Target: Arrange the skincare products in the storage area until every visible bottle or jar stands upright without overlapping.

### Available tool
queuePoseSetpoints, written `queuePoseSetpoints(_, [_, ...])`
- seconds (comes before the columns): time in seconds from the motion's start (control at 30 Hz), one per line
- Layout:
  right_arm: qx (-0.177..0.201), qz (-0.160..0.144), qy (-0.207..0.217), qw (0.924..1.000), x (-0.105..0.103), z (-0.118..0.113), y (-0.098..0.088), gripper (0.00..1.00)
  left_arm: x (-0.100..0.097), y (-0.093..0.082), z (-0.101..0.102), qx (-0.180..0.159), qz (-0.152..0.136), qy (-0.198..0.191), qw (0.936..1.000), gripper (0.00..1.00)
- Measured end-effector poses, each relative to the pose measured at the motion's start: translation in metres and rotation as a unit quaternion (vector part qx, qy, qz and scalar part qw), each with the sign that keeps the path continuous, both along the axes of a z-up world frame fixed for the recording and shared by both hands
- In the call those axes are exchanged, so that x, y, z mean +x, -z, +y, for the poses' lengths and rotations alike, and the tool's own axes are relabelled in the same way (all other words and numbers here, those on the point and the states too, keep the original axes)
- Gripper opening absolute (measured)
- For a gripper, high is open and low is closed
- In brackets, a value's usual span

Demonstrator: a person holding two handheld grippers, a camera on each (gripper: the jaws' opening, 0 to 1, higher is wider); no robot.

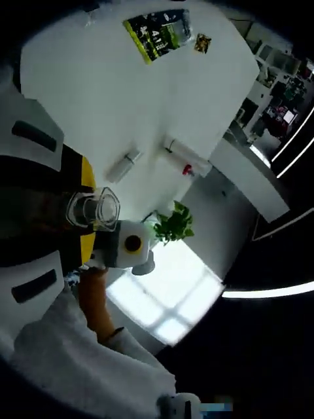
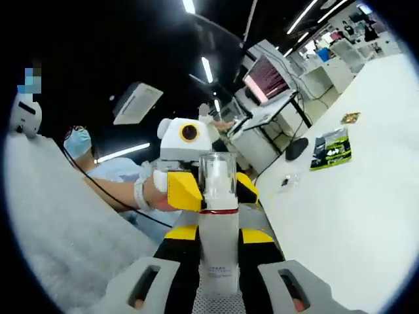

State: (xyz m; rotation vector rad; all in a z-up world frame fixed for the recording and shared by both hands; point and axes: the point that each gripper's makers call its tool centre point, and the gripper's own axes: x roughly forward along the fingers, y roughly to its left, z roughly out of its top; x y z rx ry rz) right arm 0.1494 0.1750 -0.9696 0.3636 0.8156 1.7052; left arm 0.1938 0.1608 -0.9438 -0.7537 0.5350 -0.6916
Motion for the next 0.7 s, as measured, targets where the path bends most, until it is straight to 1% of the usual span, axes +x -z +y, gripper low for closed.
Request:
queuePoseSetpoints(0.03, [-0.004, -0.001, 0.014, 0.9999, 0.005, 0.002, 0.000, 0.15, 0.004, 0.000, 0.004, -0.005, 0.005, -0.013, 0.9999, 0.17])
queuePoseSetpoints(0.07, [-0.006, -0.007, 0.026, 0.9996, 0.009, 0.004, -0.001, 0.15, 0.007, 0.000, 0.006, -0.011, 0.004, -0.024, 0.9996, 0.17])
queuePoseSetpoints(0.1, [-0.026, -0.017, 0.044, 0.9985, 0.015, 0.005, 0.003, 0.15, 0.010, 0.005, 0.012, -0.009, 0.025, -0.044, 0.9987, 0.17])
queuePoseSetpoints(0.13, [-0.034, -0.031, 0.045, 0.9979, 0.016, 0.006, 0.004, 0.15, 0.011, 0.007, 0.013, -0.008, 0.032, -0.046, 0.9984, 0.17])
queuePoseSetpoints(0.17, [-0.042, -0.048, 0.048, 0.9968, 0.018, 0.006, 0.006, 0.16, 0.012, 0.009, 0.015, 0.004, 0.029, -0.053, 0.9982, 0.17])
queuePoseSetpoints(0.2, [-0.055, -0.074, 0.056, 0.9942, 0.021, 0.008, 0.008, 0.16, 0.014, 0.011, 0.017, 0.011, 0.032, -0.063, 0.9975, 0.17])
queuePoseSetpoints(0.23, [-0.066, -0.097, 0.053, 0.9917, 0.021, 0.008, 0.011, 0.16, 0.014, 0.014, 0.018, 0.016, 0.037, -0.067, 0.9970, 0.17])
queuePoseSetpoints(0.3, [-0.100, -0.154, 0.051, 0.9817, 0.023, 0.009, 0.018, 0.18, 0.014, 0.018, 0.019, 0.029, 0.042, -0.073, 0.9960, 0.17])
queuePoseSetpoints(0.37, [-0.124, -0.182, 0.043, 0.9746, 0.022, 0.008, 0.023, 0.19, 0.016, 0.021, 0.022, 0.037, 0.046, -0.082, 0.9949, 0.17])
queuePoseSetpoints(0.43, [-0.148, -0.214, 0.044, 0.9646, 0.024, 0.008, 0.028, 0.23, 0.018, 0.023, 0.026, 0.040, 0.051, -0.093, 0.9935, 0.17])
queuePoseSetpoints(0.5, [-0.173, -0.253, 0.045, 0.9509, 0.025, 0.010, 0.032, 0.26, 0.019, 0.024, 0.029, 0.039, 0.053, -0.101, 0.9927, 0.17])
queuePoseSetpoints(0.57, [-0.183, -0.273, 0.034, 0.9437, 0.023, 0.011, 0.033, 0.25, 0.020, 0.024, 0.032, 0.037, 0.055, -0.110, 0.9917, 0.17])
queuePoseSetpoints(0.6, [-0.198, -0.292, 0.035, 0.9352, 0.025, 0.009, 0.035, 0.25, 0.021, 0.024, 0.034, 0.034, 0.060, -0.115, 0.9910, 0.17])
queuePoseSetpoints(0.63, [-0.202, -0.311, 0.028, 0.9281, 0.026, 0.009, 0.037, 0.25, 0.021, 0.025, 0.035, 0.034, 0.061, -0.120, 0.9903, 0.17])
queuePoseSetpoints(0.67, [-0.208, -0.324, 0.027, 0.9224, 0.027, 0.009, 0.038, 0.25, 0.022, 0.024, 0.038, 0.030, 0.061, -0.125, 0.9898, 0.17])
queuePoseSetpoints(0.7, [-0.213, -0.332, 0.029, 0.9186, 0.029, 0.008, 0.039, 0.24, 0.023, 0.024, 0.039, 0.026, 0.063, -0.128, 0.9895, 0.17])
